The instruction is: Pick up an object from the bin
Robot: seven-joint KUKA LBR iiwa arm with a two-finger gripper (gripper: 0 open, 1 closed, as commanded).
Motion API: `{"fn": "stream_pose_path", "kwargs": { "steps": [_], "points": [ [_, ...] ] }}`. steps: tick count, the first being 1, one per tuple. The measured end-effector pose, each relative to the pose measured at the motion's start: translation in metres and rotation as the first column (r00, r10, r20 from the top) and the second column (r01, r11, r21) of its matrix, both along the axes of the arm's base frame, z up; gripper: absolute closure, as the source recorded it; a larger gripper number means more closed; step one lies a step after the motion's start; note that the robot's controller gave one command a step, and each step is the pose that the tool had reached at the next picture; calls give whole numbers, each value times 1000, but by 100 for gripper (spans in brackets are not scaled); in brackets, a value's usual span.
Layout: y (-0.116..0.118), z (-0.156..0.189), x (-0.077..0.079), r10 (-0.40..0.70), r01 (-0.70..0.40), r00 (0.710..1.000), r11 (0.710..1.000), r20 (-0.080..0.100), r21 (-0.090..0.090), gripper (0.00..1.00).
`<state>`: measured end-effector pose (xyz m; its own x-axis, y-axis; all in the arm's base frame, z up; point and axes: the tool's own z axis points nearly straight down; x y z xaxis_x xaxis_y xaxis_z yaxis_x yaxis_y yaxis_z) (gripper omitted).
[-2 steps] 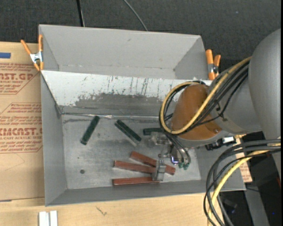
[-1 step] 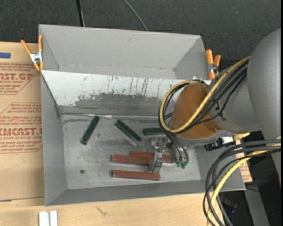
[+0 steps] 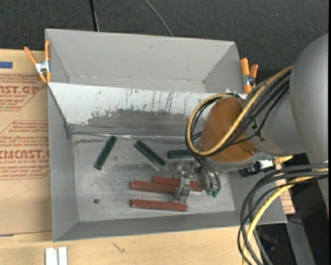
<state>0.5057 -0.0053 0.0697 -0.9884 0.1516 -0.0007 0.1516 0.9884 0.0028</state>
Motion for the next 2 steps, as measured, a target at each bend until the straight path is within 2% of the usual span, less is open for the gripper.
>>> {"fn": "stream_pose_path", "kwargs": {
  "steps": [2],
  "points": [
    [0,18,-1,-1,1,1000,1000,-2,-1,100]
  ]
}}
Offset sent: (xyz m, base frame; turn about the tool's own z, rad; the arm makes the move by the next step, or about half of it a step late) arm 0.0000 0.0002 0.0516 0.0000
